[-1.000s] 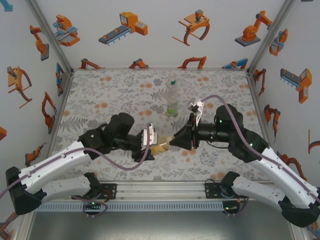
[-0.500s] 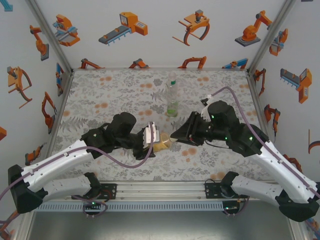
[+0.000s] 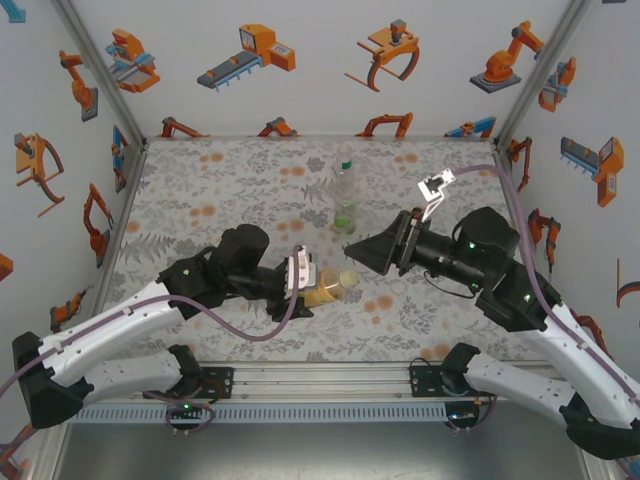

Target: Screw on the bottle caps

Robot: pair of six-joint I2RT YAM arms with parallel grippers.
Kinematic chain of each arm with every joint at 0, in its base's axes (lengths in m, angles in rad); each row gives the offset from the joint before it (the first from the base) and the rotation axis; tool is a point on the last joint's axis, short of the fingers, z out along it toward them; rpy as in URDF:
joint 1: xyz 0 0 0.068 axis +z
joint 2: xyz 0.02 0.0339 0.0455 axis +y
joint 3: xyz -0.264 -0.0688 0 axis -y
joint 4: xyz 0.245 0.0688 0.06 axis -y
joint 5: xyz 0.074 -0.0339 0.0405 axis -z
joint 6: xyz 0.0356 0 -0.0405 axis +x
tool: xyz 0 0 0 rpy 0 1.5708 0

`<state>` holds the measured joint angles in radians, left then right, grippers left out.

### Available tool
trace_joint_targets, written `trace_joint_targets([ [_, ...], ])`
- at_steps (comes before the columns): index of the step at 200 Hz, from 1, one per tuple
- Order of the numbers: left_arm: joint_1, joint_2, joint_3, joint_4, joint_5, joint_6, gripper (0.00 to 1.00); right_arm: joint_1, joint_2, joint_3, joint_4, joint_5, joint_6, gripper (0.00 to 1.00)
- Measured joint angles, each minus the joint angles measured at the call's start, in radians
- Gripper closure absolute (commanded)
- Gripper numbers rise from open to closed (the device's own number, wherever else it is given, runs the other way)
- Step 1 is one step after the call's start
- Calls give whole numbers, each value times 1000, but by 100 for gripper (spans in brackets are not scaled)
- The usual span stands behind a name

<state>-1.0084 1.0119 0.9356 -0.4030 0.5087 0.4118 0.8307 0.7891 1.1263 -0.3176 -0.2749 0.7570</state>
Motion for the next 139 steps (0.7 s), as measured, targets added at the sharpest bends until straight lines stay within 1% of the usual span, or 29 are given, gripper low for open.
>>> trace_joint_targets([
  [11, 0, -7, 1, 23, 20, -17, 100, 0, -12, -18, 88, -45, -55, 44],
  [30, 0, -12, 11, 72, 69, -52, 100, 0, -13, -34, 241, -137, -135, 38],
  [41, 0, -13, 18, 109, 98, -75, 100, 0, -7, -36, 311, -201, -175, 38],
  [79, 0, -42, 18, 286, 195, -174, 100, 0, 37, -36, 546, -428, -241, 41],
  [89, 0, -50, 18, 327, 218, -196, 100, 0, 45, -36, 595, -467, -245, 41],
  [117, 0, -59, 24, 413, 288, -253, 100, 0, 60, -36, 708, -571, -250, 46],
  [139, 0, -59, 39, 434, 322, -277, 100, 0, 64, -36, 756, -610, -252, 49],
])
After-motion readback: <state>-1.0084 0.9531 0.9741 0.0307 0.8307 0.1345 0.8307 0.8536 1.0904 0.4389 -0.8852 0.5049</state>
